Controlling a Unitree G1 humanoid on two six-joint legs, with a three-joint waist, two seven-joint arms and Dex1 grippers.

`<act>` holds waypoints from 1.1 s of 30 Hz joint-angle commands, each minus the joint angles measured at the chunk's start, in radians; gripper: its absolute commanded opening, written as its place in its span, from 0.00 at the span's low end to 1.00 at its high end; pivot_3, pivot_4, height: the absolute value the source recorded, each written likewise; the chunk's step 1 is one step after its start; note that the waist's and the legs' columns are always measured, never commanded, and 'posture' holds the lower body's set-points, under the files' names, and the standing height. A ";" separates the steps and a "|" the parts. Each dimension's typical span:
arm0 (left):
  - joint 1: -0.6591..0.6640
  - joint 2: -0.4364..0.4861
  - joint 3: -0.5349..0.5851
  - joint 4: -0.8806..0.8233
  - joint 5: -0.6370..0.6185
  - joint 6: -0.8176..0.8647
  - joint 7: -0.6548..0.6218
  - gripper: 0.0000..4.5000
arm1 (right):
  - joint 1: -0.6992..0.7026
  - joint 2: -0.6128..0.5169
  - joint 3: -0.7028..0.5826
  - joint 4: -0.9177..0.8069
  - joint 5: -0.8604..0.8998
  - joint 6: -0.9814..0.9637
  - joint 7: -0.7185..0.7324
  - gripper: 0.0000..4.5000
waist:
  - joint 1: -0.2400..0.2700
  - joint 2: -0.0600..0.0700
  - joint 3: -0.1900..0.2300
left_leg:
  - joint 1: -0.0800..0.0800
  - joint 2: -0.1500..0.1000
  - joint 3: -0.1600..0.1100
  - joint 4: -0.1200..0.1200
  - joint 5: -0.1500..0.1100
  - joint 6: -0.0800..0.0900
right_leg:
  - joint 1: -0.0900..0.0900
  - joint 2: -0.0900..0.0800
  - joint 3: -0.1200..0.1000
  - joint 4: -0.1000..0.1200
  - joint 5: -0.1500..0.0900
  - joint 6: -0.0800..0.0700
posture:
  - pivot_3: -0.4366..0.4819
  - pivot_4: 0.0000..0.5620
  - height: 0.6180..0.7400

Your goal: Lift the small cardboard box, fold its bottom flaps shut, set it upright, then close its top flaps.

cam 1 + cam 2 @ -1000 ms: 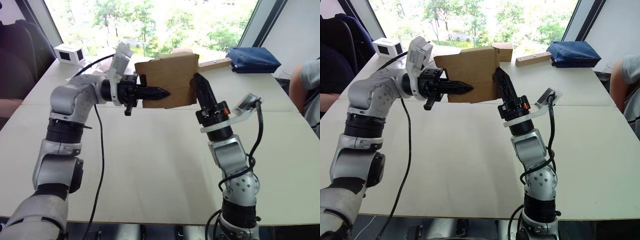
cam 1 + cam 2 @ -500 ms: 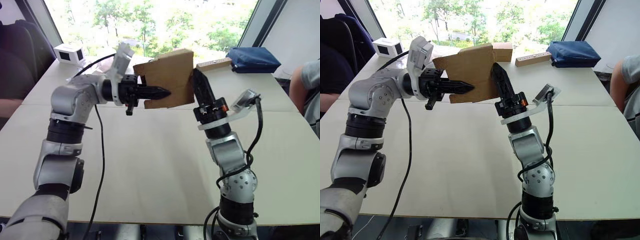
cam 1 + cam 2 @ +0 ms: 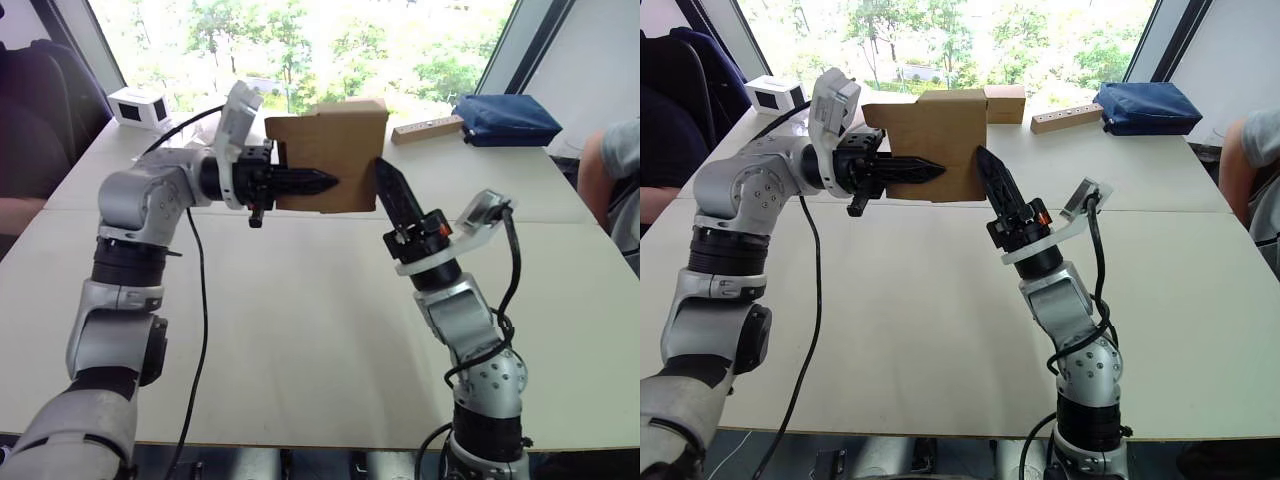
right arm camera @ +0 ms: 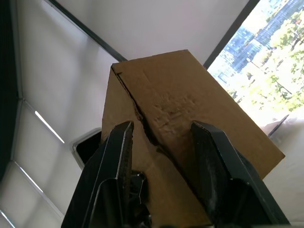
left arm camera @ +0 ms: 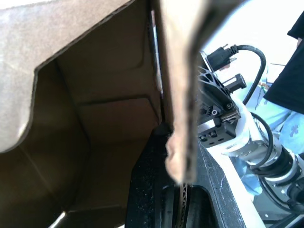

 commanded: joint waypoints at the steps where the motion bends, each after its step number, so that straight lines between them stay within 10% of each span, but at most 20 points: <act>1: -0.034 0.022 0.015 -0.004 -0.009 -0.005 -0.021 0.00 | 0.012 -0.035 -0.041 -0.068 0.055 -0.002 0.006 0.43 | 0.000 0.000 0.000 | 0.000 0.000 0.000 0.000 0.000 0.000 | 0.000 0.000 0.000 0.000 0.000 0.000 | 0.48 0.27 1.00; 4: -0.037 0.026 0.015 0.002 -0.010 -0.005 -0.025 0.00 | 0.020 -0.057 -0.055 -0.077 0.077 0.000 0.001 0.43 | 0.000 0.000 0.000 | 0.000 0.000 0.000 0.000 0.000 0.000 | 0.000 0.000 0.000 0.000 0.000 0.000 | 0.48 0.27 1.00; 10: -0.040 0.024 0.017 -0.004 -0.017 0.007 -0.023 0.00 | 0.002 -0.058 -0.079 -0.025 -0.008 -0.050 -0.015 0.02 | 0.001 0.000 0.000 | 0.000 0.000 0.000 0.000 0.000 0.000 | 0.000 0.000 0.000 0.000 0.000 0.000 | 0.48 0.27 1.00; 33: -0.014 0.016 -0.016 -0.040 -0.005 0.014 -0.037 0.00 | -0.061 -0.098 0.085 0.001 -0.173 0.061 0.107 0.02 | 0.000 0.000 0.000 | 0.000 0.000 0.000 0.000 0.000 0.000 | 0.000 0.000 0.000 0.000 0.000 0.000 | 0.48 0.27 1.00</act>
